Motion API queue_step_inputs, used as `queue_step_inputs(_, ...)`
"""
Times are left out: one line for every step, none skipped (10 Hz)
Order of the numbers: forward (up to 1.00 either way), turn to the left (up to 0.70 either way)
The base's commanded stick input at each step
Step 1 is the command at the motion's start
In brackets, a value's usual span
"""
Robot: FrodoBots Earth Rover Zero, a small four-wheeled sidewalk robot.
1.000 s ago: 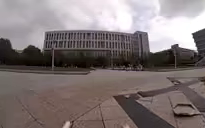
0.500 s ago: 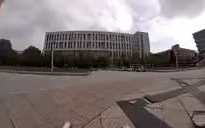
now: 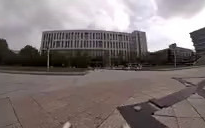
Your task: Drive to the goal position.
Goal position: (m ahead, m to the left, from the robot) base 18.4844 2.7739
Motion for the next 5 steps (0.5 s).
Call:
queue_step_inputs(0.7, -0.11)
queue_step_inputs(0.7, 0.0)
queue_step_inputs(0.7, 0.0)
queue_step_inputs(0.7, 0.0)
queue_step_inputs(0.7, -0.01)
